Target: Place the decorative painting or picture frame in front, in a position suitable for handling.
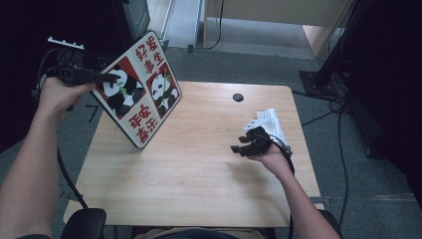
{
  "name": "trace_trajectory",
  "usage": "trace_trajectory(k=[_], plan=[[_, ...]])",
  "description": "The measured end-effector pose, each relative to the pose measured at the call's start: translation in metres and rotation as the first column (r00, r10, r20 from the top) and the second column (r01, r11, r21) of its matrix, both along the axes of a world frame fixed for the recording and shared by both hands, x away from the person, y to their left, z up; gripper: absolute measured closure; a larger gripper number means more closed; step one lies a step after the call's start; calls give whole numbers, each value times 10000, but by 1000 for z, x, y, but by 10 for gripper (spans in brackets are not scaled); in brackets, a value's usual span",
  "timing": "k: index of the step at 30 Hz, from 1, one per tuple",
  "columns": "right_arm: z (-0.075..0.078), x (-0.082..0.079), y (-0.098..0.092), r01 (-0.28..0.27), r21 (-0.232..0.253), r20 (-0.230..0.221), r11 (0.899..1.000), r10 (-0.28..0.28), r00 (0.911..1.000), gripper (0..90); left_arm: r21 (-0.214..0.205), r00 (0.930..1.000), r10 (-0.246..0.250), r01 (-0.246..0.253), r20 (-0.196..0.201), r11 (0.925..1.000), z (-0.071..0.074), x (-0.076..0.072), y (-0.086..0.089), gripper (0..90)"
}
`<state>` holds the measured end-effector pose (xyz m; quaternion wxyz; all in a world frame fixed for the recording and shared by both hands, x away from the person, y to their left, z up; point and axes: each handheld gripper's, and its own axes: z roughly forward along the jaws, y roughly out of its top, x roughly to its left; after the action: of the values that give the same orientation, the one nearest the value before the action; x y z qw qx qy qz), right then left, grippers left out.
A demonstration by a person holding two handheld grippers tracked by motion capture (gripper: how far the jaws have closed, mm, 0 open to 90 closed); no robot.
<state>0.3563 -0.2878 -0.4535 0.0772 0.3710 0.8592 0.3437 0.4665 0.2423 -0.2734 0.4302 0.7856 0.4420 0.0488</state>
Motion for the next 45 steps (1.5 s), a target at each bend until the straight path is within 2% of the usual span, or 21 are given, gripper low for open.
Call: trace_trajectory(k=[7,12,15,20,27,32,34,36,38,40,45], plan=[[-1,1,0,-68,-109,-21,9999,68,10000,444,583,9999,-34,40,-108,9983,16,18,-10,585],[-1,1,-1,-58,-113,-30,9999,58,10000,443,902,9994,-241,263,-253,9956,24,30,-20,585],[-1,0,-1,-32,-119,-68,9999,31,10000,443,1283,9990,-358,389,-269,9910,27,38,-29,603],[-1,-1,-3,-22,-114,-40,9999,21,10000,444,1205,9988,-265,312,-407,9922,31,52,-32,620],[-2,-3,-6,63,-177,-86,9998,-64,9999,443,1356,9965,-326,428,-766,9898,29,68,-42,630],[-3,-5,-8,146,-197,-86,9997,-148,9999,443,1780,9944,-302,479,-1010,9829,25,74,-46,698],[-4,-6,-10,164,-249,-87,9996,-166,9998,443,1799,9912,-372,598,-1268,9819,23,76,-47,718],[-4,-7,-11,206,-280,-123,9994,-209,9997,443,1829,9904,-319,565,-1348,9815,23,77,-47,730],[-4,-8,-11,159,-293,-105,9994,-162,9998,443,2004,9898,-290,569,-1396,9781,23,78,-47,748],[-5,-9,-10,177,-323,-112,9993,-181,9998,443,2065,9904,-292,570,-1351,9768,24,76,-49,754],[-6,-8,-10,186,-375,-131,9991,-191,9997,443,2044,9847,-46,407,-1744,9780,28,74,-53,780]])
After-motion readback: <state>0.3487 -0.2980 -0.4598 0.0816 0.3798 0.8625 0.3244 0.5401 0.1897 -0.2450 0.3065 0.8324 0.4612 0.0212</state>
